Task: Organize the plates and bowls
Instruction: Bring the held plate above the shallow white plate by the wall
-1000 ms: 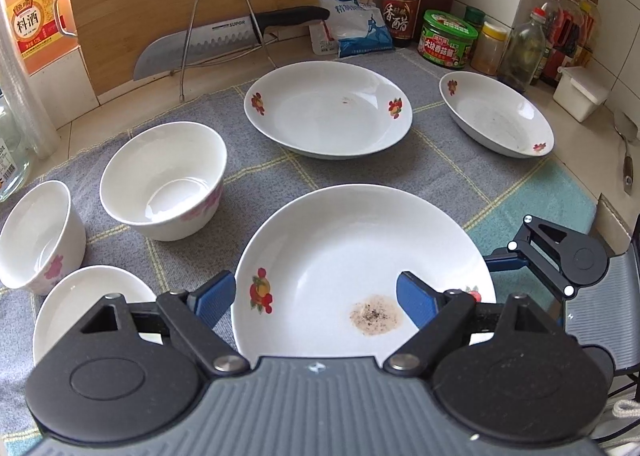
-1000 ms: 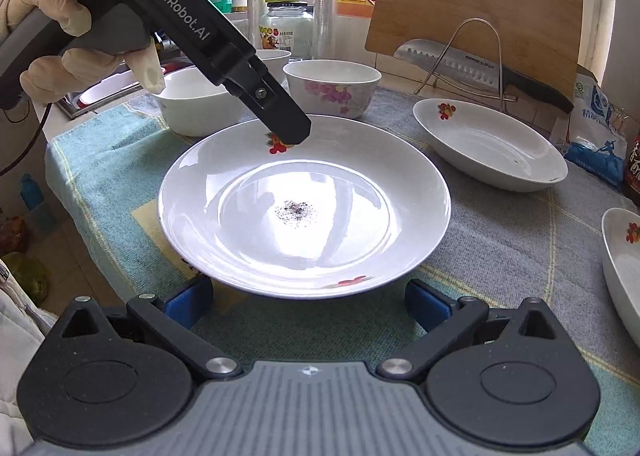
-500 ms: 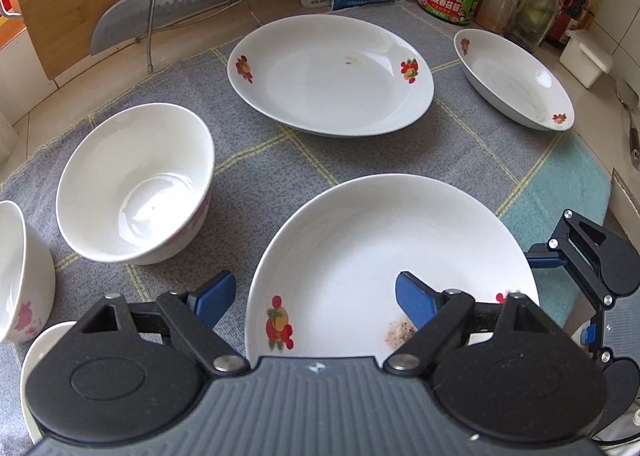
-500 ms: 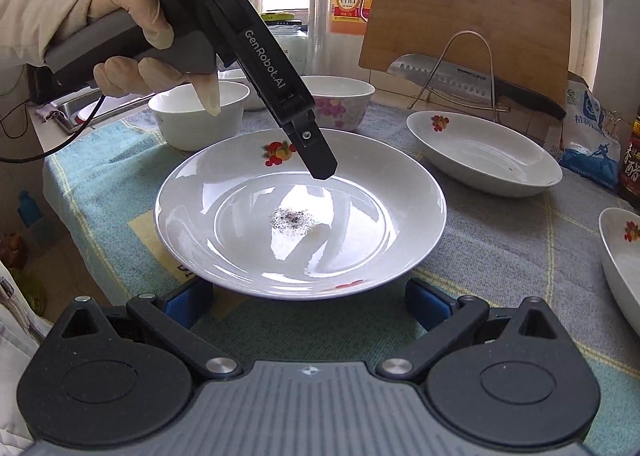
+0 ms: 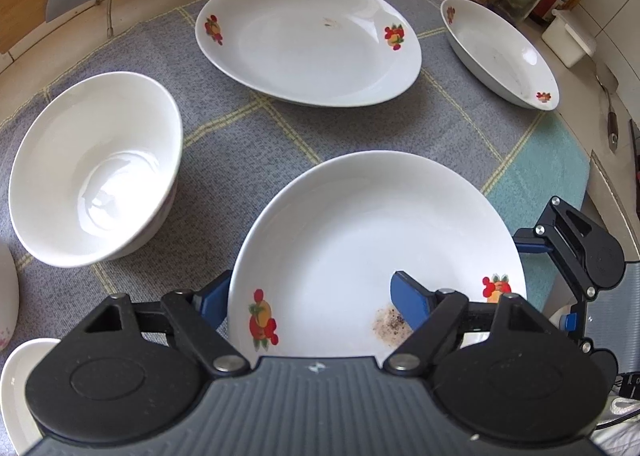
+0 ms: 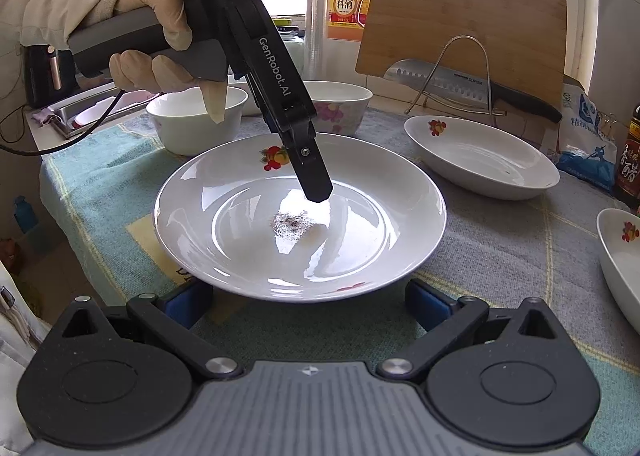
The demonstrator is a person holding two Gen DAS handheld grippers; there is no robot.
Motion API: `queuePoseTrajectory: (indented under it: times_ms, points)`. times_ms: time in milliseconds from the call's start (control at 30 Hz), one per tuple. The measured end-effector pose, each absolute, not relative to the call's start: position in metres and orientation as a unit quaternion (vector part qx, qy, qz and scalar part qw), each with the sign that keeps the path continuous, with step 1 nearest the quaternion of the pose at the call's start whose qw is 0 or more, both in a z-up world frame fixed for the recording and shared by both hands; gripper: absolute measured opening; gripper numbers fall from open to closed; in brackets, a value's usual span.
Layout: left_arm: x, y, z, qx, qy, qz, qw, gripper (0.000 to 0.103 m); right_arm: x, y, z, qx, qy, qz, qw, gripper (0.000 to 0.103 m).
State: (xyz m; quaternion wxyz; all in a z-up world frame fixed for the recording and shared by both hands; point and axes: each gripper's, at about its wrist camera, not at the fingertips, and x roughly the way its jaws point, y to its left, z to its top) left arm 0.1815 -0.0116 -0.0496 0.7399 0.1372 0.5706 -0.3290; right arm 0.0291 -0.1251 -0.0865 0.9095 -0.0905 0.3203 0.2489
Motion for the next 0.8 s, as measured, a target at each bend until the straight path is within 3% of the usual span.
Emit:
queuePoseTrajectory:
  times_ms: [800]
  points:
    - [0.1867,-0.0165,-0.0504,0.148,0.578,-0.344,0.725,0.081,0.0388,-0.1164,-0.0811,-0.099,0.345,0.255,0.898,0.103]
